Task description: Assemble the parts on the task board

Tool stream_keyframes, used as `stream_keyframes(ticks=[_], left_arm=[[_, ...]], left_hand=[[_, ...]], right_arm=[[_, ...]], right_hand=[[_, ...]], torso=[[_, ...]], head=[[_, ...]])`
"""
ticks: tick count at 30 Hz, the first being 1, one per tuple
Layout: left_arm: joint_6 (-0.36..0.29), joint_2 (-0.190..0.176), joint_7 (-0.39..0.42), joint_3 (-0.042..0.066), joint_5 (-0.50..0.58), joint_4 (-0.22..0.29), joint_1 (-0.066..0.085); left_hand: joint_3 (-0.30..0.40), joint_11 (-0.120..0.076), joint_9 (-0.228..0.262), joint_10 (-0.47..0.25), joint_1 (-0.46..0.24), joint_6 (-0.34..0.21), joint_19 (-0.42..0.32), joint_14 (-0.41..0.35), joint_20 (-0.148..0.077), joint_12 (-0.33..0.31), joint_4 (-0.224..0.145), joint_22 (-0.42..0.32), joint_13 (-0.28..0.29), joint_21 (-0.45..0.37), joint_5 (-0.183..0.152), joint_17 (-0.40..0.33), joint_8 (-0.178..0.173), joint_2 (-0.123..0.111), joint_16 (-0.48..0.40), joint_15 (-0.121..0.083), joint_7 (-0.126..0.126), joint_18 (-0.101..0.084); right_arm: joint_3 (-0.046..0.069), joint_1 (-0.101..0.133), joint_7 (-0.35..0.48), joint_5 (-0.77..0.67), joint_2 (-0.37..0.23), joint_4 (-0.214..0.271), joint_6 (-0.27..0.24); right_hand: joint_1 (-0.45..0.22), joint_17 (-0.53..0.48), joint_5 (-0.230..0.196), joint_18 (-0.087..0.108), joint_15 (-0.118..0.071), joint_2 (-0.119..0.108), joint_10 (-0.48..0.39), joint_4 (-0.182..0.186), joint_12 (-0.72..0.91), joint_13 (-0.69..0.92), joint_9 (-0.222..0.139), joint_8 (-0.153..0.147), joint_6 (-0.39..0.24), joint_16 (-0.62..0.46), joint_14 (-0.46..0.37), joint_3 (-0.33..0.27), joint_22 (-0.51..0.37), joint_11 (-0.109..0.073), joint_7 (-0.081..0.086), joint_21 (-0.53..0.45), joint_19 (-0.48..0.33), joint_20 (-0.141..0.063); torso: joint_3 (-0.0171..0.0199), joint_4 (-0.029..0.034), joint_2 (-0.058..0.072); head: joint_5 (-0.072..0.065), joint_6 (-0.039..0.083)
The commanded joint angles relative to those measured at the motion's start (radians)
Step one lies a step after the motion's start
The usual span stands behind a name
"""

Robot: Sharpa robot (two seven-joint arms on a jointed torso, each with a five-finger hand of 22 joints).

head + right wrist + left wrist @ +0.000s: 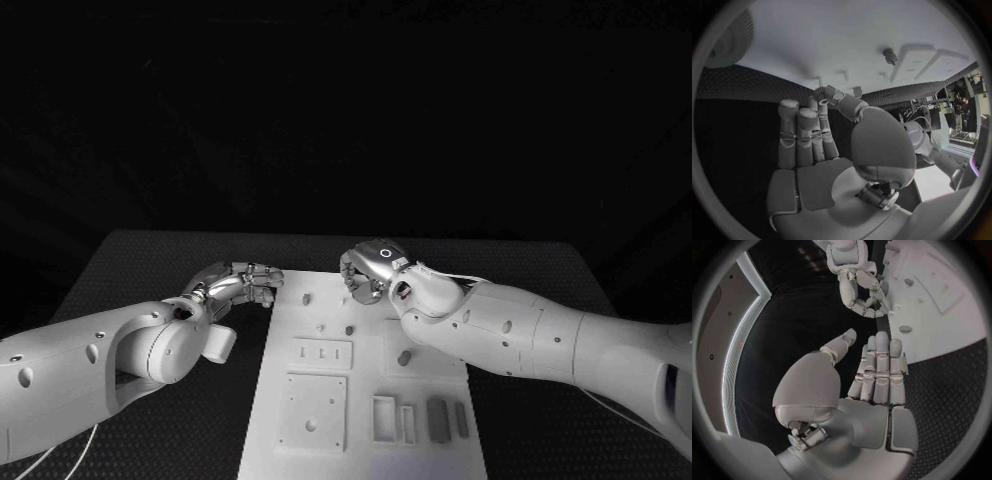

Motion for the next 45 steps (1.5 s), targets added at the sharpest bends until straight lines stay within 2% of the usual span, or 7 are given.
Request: stream_keyframes(ticks=[1, 16, 21, 27, 36, 41, 45], left_arm=[[0.015, 0.003, 0.007, 0.001, -0.004, 0.003, 0.001], [0.014, 0.005, 0.006, 0.001, -0.004, 0.002, 0.001], [0.015, 0.008, 0.006, 0.001, -0.004, -0.002, 0.001], [0.016, 0.008, 0.006, 0.001, -0.004, -0.003, 0.001], [0.015, 0.010, 0.006, 0.001, -0.004, 0.000, 0.001], [0.014, 0.007, 0.006, 0.002, -0.004, 0.001, 0.001], [0.014, 0.009, 0.005, 0.002, -0.004, -0.002, 0.001]], left_hand=[[0.001, 0.006, 0.002, 0.001, -0.012, 0.001, -0.008, -0.006, -0.002, -0.005, -0.007, 0.011, 0.001, 0.005, 0.001, 0.002, -0.004, 0.002, -0.007, -0.001, 0.002, 0.013], [0.002, 0.006, 0.002, 0.000, -0.013, 0.001, -0.008, -0.006, -0.002, -0.005, -0.008, 0.011, 0.002, 0.006, 0.000, 0.002, -0.004, 0.002, -0.007, -0.001, 0.002, 0.013], [0.002, 0.007, 0.002, 0.000, -0.014, 0.001, -0.009, -0.006, -0.002, -0.006, -0.009, 0.011, 0.002, 0.006, 0.000, 0.002, -0.004, 0.002, -0.007, -0.001, 0.002, 0.013], [0.002, 0.007, 0.002, 0.000, -0.014, 0.001, -0.009, -0.006, -0.002, -0.006, -0.009, 0.011, 0.002, 0.006, 0.000, 0.002, -0.004, 0.002, -0.008, -0.001, 0.002, 0.013], [0.006, 0.007, 0.003, 0.000, -0.014, 0.000, -0.009, -0.006, -0.002, -0.007, -0.012, 0.010, 0.002, 0.007, 0.005, 0.003, -0.005, 0.004, -0.009, -0.001, 0.003, 0.013], [0.006, 0.007, 0.004, 0.000, -0.016, 0.000, -0.009, -0.006, -0.002, -0.008, -0.013, 0.010, 0.003, 0.007, 0.003, 0.003, -0.005, 0.002, -0.009, -0.001, 0.003, 0.013], [0.006, 0.007, 0.004, 0.000, -0.016, 0.000, -0.009, -0.006, -0.002, -0.008, -0.014, 0.010, 0.003, 0.007, 0.003, 0.003, -0.005, 0.002, -0.009, -0.001, 0.003, 0.013]], right_arm=[[0.000, -0.001, 0.002, -0.007, 0.003, -0.002, 0.000], [-0.002, -0.001, 0.002, -0.010, 0.009, -0.014, 0.017], [-0.010, -0.001, 0.005, -0.005, 0.012, -0.014, 0.026], [-0.014, -0.001, 0.005, -0.001, 0.016, -0.018, 0.029], [-0.024, -0.002, 0.006, -0.001, 0.035, -0.035, 0.032], [-0.025, -0.003, 0.003, -0.002, 0.035, -0.045, 0.036], [-0.025, -0.003, 0.006, 0.014, 0.033, -0.048, 0.057]], right_hand=[[-0.002, -0.001, 0.002, 0.048, -0.013, 0.007, 0.065, -0.001, 0.002, 0.016, 0.002, 0.004, 0.007, 0.005, -0.007, 0.007, 0.019, -0.017, 0.003, 0.004, 0.000, -0.005], [-0.003, -0.001, 0.002, 0.048, -0.013, 0.007, 0.065, -0.003, 0.001, 0.018, 0.002, 0.004, 0.007, 0.004, -0.007, 0.008, 0.019, -0.017, 0.003, 0.004, -0.001, -0.005], [-0.003, -0.002, 0.002, 0.048, -0.013, 0.007, 0.064, -0.003, 0.001, 0.018, 0.002, 0.003, 0.007, 0.004, -0.007, 0.008, 0.019, -0.016, 0.003, 0.004, -0.001, -0.005], [-0.004, -0.002, 0.002, 0.048, -0.013, 0.007, 0.064, -0.004, 0.000, 0.019, 0.003, 0.003, 0.007, 0.004, -0.007, 0.009, 0.019, -0.016, 0.003, 0.004, -0.001, -0.005], [-0.005, -0.003, 0.002, 0.048, -0.013, 0.009, 0.063, -0.005, -0.001, 0.021, 0.003, 0.002, 0.007, 0.004, -0.008, 0.010, 0.019, -0.016, 0.003, 0.004, -0.002, -0.005], [-0.006, -0.003, 0.002, 0.048, -0.012, 0.009, 0.063, -0.006, -0.002, 0.021, 0.004, 0.001, 0.007, 0.004, -0.008, 0.010, 0.019, -0.016, 0.003, 0.004, -0.003, -0.005], [-0.011, -0.006, 0.002, 0.048, -0.010, 0.010, 0.055, -0.007, -0.008, 0.024, 0.004, -0.004, 0.001, 0.001, -0.012, 0.013, 0.017, -0.013, 0.006, 0.001, -0.008, -0.003]], torso=[[-0.0002, 0.0009, 0.002], [-0.0011, 0.0005, 0.001], [-0.0004, -0.0008, 0.002], [-0.0006, -0.0022, 0.002], [-0.0005, 0.0048, 0.006], [0.0006, 0.0067, 0.010], [0.0001, 0.0053, 0.012]], head=[[0.001, -0.003], [0.003, -0.008], [0.004, -0.008], [0.007, -0.008], [0.010, -0.008], [0.008, -0.008], [0.007, -0.006]])
